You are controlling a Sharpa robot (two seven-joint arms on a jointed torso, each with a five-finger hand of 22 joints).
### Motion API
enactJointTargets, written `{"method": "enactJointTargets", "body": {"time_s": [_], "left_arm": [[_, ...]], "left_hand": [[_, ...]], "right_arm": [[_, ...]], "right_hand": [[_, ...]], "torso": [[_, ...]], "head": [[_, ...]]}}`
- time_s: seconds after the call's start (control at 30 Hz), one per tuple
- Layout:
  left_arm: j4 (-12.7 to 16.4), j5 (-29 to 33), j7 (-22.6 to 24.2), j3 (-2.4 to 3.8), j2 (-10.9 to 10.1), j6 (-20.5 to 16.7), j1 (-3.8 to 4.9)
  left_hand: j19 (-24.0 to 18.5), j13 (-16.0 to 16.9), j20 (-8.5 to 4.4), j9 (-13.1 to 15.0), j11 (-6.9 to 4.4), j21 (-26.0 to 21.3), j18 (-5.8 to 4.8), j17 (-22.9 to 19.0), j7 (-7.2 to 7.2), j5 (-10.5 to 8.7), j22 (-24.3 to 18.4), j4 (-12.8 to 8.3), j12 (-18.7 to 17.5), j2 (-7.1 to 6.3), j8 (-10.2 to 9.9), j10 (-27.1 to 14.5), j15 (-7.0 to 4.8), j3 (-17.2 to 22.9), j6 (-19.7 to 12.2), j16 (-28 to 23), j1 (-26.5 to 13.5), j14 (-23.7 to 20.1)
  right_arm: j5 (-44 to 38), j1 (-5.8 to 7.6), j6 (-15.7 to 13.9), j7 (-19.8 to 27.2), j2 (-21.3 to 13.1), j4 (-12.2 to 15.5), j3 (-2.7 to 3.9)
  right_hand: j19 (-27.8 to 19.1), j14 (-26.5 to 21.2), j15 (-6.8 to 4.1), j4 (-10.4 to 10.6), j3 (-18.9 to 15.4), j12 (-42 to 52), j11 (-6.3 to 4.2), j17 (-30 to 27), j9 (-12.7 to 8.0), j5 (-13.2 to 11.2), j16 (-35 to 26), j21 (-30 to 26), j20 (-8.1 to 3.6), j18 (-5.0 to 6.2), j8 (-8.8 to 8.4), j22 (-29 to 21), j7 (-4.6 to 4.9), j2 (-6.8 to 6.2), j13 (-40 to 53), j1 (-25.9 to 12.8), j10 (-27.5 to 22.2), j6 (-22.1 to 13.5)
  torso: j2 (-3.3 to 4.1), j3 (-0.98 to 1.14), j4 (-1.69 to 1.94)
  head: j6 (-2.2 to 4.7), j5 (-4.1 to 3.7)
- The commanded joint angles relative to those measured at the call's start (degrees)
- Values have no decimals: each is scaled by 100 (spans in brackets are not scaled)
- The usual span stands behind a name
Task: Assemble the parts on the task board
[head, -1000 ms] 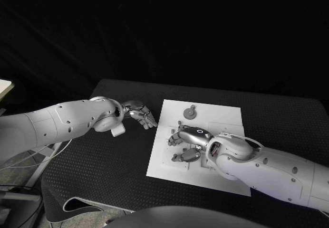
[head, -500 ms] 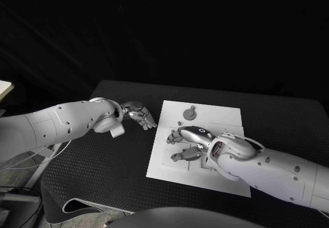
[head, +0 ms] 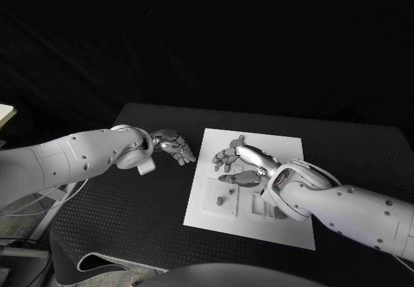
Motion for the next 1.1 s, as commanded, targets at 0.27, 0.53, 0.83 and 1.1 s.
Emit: {"method": "enactJointTargets", "body": {"time_s": [0.27, 0.53, 0.83, 1.1], "left_arm": [[-43, 0, 45, 2, 22, 12, 3], [-95, 15, 47, 2, 45, 22, 3], [-152, 34, 50, 1, 76, 37, 0], [-233, 60, 60, -3, 123, 47, -19]], "left_hand": [[3, 10, -31, -10, 9, -42, -37, 11, 41, -35, -10, -4, -32, -49, -39, -25, 16, 10, 3, -27, 15, -12], [3, 12, -31, -11, 9, -45, -39, 14, 41, -35, -11, -4, -34, -49, -40, -26, 16, 10, 2, -29, 18, -14], [3, 15, -31, -12, 10, -46, -40, 16, 42, -35, -12, -4, -36, -47, -41, -26, 17, 11, 2, -31, 20, -14], [4, 18, -32, -12, 10, -48, -41, 19, 42, -35, -13, -3, -37, -47, -42, -26, 17, 11, 2, -32, 22, -14]], "right_arm": [[1235, 37, 421, 560, -60, -54, 10], [1641, 119, 513, 458, -168, -91, 30], [2045, 273, 690, 167, -385, -153, 39], [1848, 442, 973, -24, -751, -111, 38]], "right_hand": [[-451, -1183, 431, 1, 68, -44, 65, -267, -75, -7, -1029, -811, 187, 11, 25, -568, -3, 44, -187, 78, -257, -182], [2703, -179, 189, -2, 92, 24, 64, -62, -94, 0, -701, 46, -454, 553, 119, -849, -1, 75, -309, 125, -201, -187], [3677, 861, -302, -2, -78, 142, -15, 543, -82, -7, -198, 336, -848, 553, 228, -700, -66, 93, -296, 90, 7, -99], [3518, 968, -665, 12, -542, 680, -230, 2565, 127, 0, 1534, 2912, -1276, 553, 432, 393, -9, 42, 515, 249, 763, 357]], "torso": [[3, 9, 0], [2, 7, -1], [-4, 13, -17], [-9, 24, -27]], "head": [[62, -38], [108, -76], [173, -143], [261, -249]]}}
